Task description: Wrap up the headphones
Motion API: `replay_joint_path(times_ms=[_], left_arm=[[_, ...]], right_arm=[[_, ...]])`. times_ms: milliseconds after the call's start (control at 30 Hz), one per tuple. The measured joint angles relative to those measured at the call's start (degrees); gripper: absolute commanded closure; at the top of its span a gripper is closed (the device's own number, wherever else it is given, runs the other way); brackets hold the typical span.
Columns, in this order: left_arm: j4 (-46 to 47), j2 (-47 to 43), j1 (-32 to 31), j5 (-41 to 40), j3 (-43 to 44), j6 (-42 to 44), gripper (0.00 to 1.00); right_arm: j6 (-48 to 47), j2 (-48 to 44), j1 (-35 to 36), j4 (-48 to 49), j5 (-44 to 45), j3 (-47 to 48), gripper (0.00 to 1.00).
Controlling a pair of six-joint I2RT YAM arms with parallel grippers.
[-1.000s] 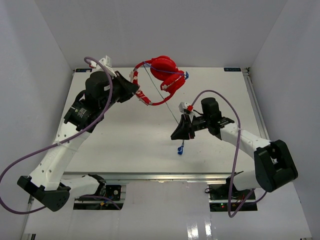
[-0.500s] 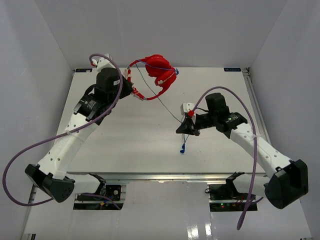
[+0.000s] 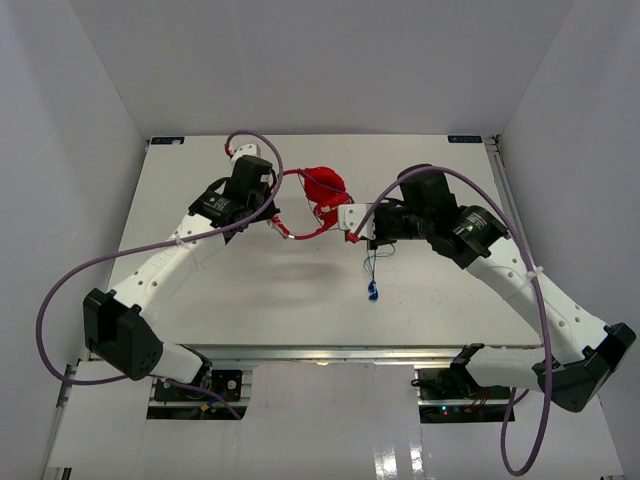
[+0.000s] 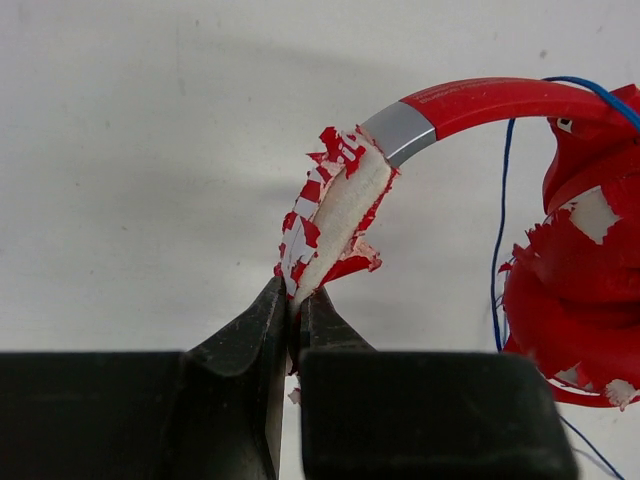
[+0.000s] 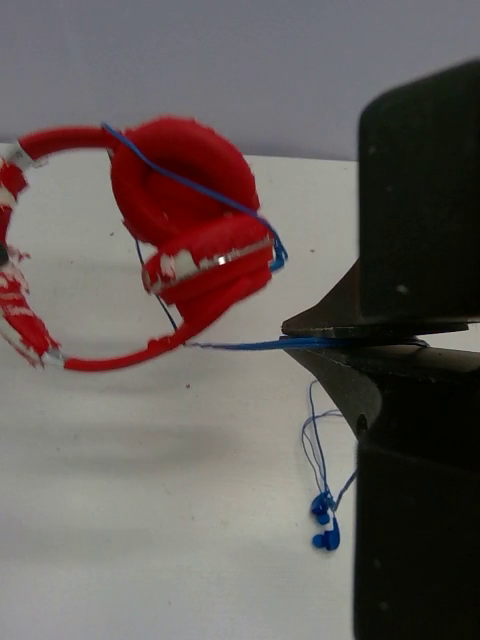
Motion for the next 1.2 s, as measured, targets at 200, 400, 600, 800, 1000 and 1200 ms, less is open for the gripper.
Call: replay_joint_path(times_ms=[200,400,600,800,1000,1200], left_arm=[[-0.91,2.24,-0.27,5.26,-4.44,2.9,1.0],[-0.1,2.2,-1.11,10.4,-6.99,5.14,1.0],[2.67,0.49,-1.86,16.78,-11.13,6.7,1.0],[5.51,-3.65,-2.44,22.81,-14.19,8.48,1.0],[8.08,-8.84,-2.54,27.02,-15.39,9.88,1.0],[9.64,-13.02,-2.57,30.85,-15.99,10.32,1.0]], right_arm=[[-0.75,4.13,2.54,3.07,8.63,2.4,0.92],[-0.89,8.47,2.73,5.74,12.78,3.91,0.9],[-0.41,10.29,2.73,7.44,14.3,3.97,0.88],[2.2,13.1,0.22,8.55,13.23,4.93,0.88],[5.4,15.25,-4.34,8.59,10.42,5.0,0.88],[8.97,15.81,-7.12,8.51,5.77,5.0,0.88]])
